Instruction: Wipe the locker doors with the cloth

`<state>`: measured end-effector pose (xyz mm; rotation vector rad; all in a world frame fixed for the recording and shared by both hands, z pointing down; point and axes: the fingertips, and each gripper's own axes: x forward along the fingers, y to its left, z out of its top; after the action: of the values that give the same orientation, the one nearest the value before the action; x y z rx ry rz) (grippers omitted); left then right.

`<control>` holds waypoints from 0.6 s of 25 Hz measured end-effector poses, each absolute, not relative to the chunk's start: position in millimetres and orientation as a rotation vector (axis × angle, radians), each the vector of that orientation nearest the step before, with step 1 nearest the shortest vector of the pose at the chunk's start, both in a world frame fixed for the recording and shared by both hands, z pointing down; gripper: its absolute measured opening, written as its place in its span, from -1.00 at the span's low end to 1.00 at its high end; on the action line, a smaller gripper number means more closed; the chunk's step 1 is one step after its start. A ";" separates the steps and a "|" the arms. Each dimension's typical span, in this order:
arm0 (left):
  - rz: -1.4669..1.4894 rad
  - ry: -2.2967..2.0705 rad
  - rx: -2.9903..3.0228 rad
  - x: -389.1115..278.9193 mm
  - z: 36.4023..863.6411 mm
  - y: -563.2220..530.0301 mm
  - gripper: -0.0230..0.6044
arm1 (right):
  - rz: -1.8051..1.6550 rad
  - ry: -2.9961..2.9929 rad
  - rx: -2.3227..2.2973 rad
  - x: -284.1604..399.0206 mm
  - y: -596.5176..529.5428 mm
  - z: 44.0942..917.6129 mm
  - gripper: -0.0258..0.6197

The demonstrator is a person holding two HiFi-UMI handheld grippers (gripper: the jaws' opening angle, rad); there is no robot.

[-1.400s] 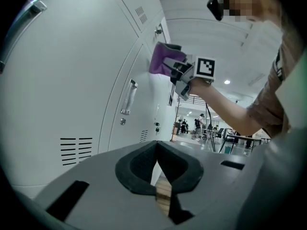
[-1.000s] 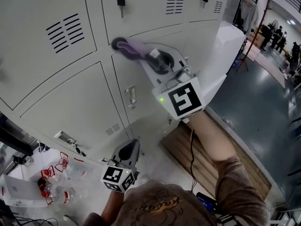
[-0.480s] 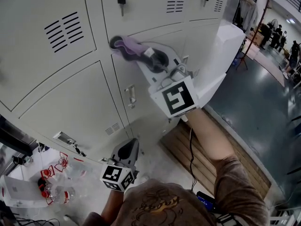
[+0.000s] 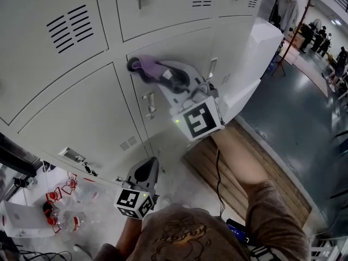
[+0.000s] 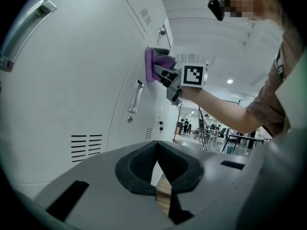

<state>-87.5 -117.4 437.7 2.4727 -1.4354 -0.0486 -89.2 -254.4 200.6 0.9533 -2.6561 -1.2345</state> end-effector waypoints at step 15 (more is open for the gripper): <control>-0.038 -1.438 2.459 -93.1 442.6 -111.9 -0.92 | -1.054 -2.678 0.911 -87.8 -256.3 281.2 -0.75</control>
<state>-93.1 -111.9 442.6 2.4592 -1.4380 -0.0377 -87.8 -256.3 281.2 0.9115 -2.6784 -1.0538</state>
